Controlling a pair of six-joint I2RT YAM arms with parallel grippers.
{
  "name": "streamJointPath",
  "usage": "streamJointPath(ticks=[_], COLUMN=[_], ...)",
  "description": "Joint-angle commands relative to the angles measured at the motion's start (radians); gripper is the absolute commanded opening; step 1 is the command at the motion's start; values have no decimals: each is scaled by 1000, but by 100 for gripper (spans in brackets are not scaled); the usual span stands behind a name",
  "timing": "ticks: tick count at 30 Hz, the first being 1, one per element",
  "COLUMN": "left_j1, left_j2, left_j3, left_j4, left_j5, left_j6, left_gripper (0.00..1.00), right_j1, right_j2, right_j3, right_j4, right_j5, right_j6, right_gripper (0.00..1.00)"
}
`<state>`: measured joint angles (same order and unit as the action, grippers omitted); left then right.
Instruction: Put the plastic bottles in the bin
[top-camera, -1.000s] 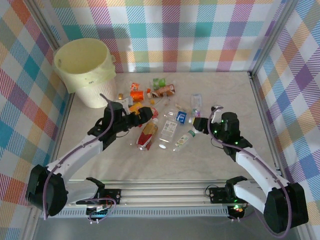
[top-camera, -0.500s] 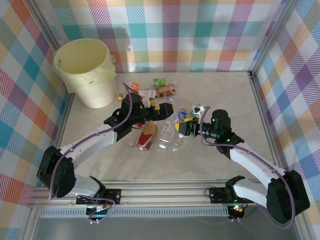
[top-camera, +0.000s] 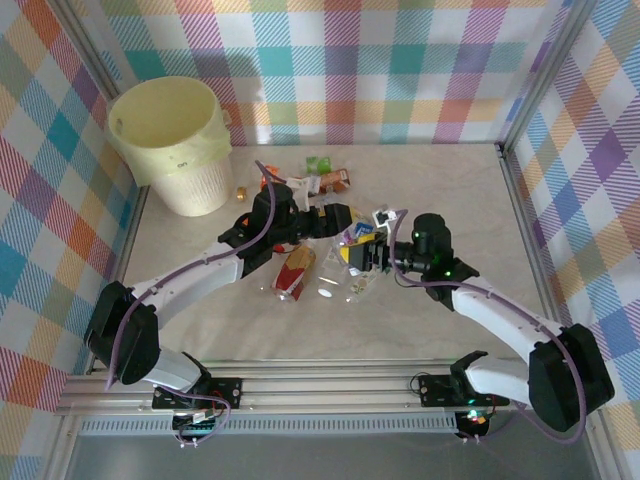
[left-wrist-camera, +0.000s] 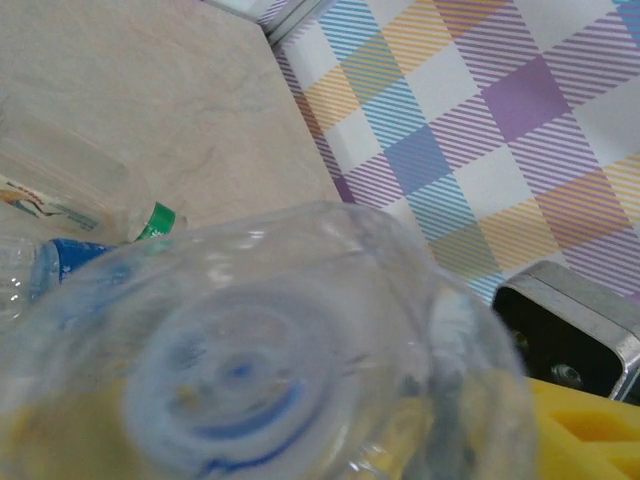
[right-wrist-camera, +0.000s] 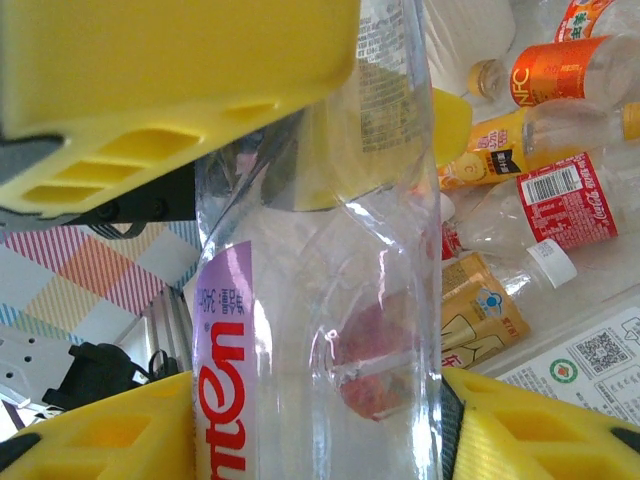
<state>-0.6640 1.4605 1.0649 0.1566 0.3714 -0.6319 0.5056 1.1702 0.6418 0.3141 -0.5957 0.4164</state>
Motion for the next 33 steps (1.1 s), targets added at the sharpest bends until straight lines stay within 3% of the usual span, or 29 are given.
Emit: streamJointPath(ticks=[1,10,17,21,27,33], left_j1=[-12,-13,-12,-11,11,69], left_j2=[-5,-44,-88,-116,-149,-154], left_j3=[33,0,-51,-27,72,176], left_j4=[-21,-33,5,-63,-195,-191], left_j5=[-26,-113,-260,-383,-622,-701], left_j6=[19,43,91,163,292,459], left_gripper=[68,57,57,56,55,55], right_j1=[10,19,18,19,19,19], right_j2=[17,28,-7,-77,-180,-229], right_j3=[44,53,87,73,35,15], right_j4=[19,5,-112,-162,-212,-303], right_j5=[-13,-26,30,150,343,643], right_j6=[-37,-55,-120,-142,-116,-17], right_gripper=[55,59,85,100,100,100])
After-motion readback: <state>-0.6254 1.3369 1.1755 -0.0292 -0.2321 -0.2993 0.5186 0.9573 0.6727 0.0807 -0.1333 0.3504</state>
